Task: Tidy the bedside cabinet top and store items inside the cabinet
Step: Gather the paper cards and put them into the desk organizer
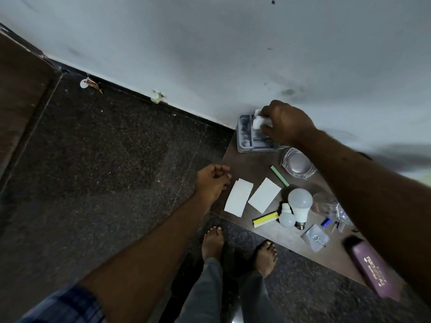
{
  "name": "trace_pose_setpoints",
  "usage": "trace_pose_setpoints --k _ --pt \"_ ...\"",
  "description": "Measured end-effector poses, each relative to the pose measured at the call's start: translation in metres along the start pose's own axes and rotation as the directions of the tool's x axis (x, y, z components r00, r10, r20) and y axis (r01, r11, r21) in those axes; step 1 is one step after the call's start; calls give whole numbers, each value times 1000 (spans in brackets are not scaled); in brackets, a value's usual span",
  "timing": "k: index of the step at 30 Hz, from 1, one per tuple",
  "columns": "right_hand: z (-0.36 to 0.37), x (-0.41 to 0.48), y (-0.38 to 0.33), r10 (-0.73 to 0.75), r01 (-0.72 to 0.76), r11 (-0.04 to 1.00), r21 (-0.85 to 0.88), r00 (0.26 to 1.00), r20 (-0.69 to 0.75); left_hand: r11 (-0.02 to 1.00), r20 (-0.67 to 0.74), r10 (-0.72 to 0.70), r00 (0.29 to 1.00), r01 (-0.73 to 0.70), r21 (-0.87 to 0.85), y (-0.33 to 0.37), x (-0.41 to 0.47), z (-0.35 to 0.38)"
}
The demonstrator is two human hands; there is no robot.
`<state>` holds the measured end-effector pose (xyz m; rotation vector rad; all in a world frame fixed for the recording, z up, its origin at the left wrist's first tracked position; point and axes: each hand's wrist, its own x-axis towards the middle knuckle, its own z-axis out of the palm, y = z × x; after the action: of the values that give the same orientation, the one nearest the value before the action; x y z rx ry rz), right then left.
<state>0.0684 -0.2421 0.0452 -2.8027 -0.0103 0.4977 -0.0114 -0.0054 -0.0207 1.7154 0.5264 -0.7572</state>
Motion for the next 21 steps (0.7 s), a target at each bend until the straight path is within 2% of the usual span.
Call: trace_pose_setpoints --k 10,15,21 --pt "-4 -12 -3 24 -24 1000 5 989 -146 1000 10 -13 1000 13 -3 -1 0 -2" --pt "3 -37 -13 113 -77 988 136 955 -275 1000 16 -3 1000 3 -4 3 -3 -2" --pt "27 -73 -38 191 -110 958 266 935 -300 999 13 8 1000 -9 32 9 -10 1"
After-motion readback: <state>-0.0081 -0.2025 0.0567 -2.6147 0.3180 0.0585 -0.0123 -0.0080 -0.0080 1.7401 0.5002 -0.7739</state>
